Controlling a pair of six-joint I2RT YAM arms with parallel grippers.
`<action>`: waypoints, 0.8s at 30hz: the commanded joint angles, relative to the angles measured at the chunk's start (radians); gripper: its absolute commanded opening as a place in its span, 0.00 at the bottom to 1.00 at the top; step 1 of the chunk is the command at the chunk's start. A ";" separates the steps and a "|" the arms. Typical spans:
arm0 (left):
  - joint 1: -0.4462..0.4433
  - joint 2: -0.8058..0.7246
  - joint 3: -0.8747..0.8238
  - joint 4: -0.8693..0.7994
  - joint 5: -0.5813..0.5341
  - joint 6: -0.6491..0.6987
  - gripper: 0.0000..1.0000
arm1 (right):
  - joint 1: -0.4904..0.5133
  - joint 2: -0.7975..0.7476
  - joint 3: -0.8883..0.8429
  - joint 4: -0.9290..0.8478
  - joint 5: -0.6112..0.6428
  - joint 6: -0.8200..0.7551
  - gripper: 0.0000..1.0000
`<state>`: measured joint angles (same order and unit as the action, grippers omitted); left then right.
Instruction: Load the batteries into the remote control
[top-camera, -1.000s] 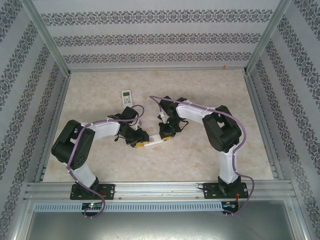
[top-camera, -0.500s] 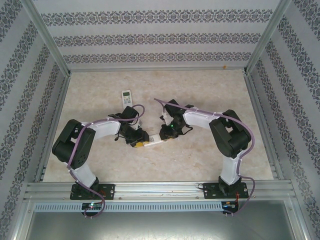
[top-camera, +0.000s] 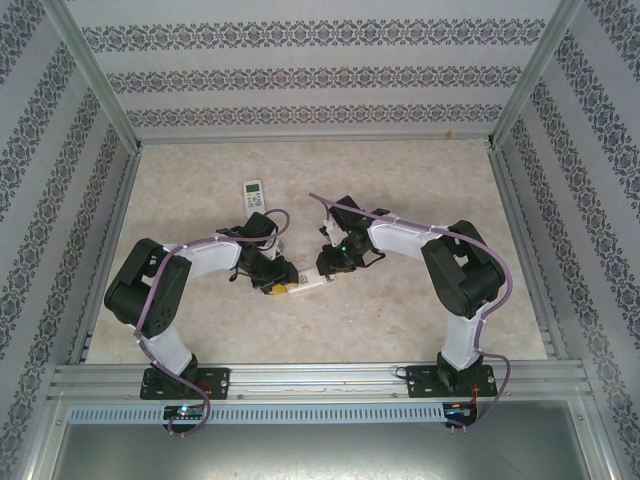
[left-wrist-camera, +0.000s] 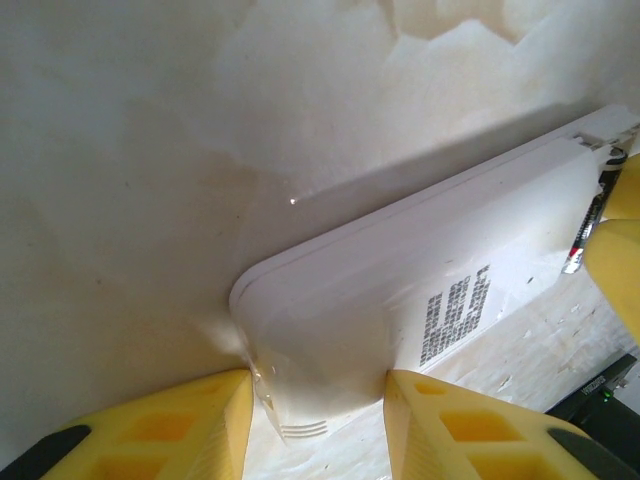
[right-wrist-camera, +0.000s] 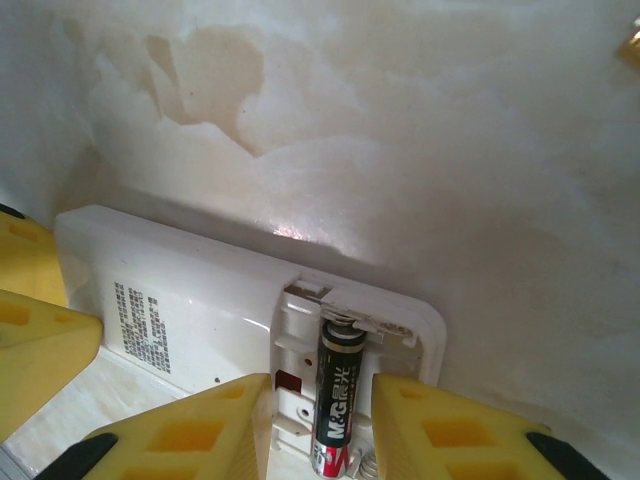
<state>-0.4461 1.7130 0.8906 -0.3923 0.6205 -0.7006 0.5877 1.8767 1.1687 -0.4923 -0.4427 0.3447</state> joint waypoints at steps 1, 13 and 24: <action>-0.018 0.037 -0.006 0.013 -0.052 0.002 0.40 | -0.017 -0.038 -0.017 0.010 0.039 0.003 0.33; -0.019 0.043 -0.008 0.019 -0.053 -0.001 0.40 | -0.020 -0.041 -0.025 0.000 -0.038 -0.016 0.22; -0.021 0.044 -0.006 0.017 -0.052 0.000 0.40 | 0.004 0.056 0.006 -0.032 -0.054 -0.032 0.20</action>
<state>-0.4461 1.7138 0.8906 -0.3916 0.6216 -0.7010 0.5720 1.8954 1.1522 -0.4885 -0.4885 0.3363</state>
